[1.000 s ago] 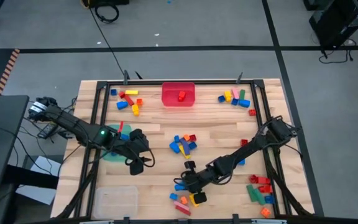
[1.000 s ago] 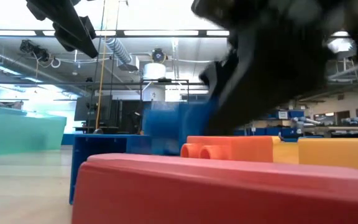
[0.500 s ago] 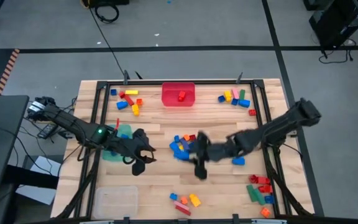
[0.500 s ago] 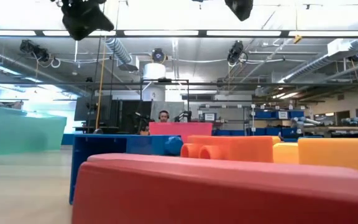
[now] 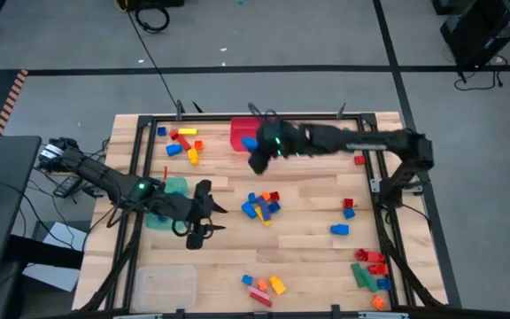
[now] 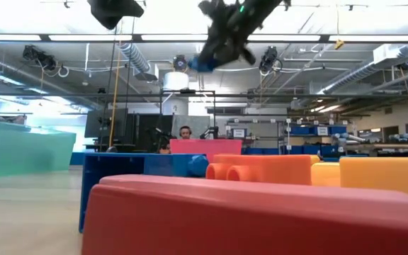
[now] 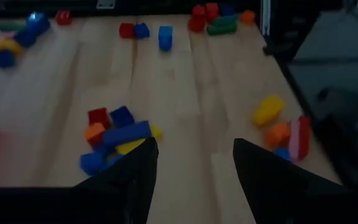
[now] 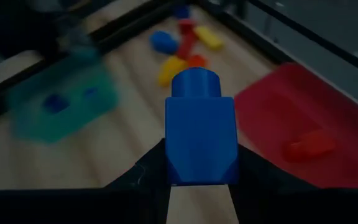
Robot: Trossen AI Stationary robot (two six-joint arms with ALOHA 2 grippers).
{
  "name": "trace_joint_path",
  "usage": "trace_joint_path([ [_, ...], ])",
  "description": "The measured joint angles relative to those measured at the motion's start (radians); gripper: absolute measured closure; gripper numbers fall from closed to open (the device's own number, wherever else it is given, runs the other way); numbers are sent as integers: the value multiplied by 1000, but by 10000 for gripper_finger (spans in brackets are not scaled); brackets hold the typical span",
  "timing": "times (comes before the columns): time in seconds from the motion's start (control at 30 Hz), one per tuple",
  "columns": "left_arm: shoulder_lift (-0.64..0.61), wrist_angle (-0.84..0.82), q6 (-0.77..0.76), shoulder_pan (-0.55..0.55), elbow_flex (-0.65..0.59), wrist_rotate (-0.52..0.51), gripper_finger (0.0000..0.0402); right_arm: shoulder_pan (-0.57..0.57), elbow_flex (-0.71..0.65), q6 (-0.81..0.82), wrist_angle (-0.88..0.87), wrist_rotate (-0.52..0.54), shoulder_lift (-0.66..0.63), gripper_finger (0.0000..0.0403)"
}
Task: Sort blocks by size
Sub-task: Put the blue 1 studded building block into the red bin
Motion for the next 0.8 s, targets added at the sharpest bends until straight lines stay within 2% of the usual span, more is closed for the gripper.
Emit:
trace_joint_path([
  [0.27, -176, -222, 148, 81, 0, -2, 183, -222, 65, -2, -1, -122, 202, 267],
  [0.53, -238, -367, 138, 96, 0, -4, 183, -319, 88, 7, 0, -183, 318, 267],
  [0.6, -248, -384, 124, 102, 0, -6, 183, -331, 88, 8, -2, -200, 321, 245],
  [0.73, -258, -419, 89, 118, 0, -9, 183, -340, 86, 23, -2, -198, 311, 164],
  [0.8, -259, -423, 70, 129, 0, -9, 183, -341, 86, 23, -3, -199, 296, 141],
])
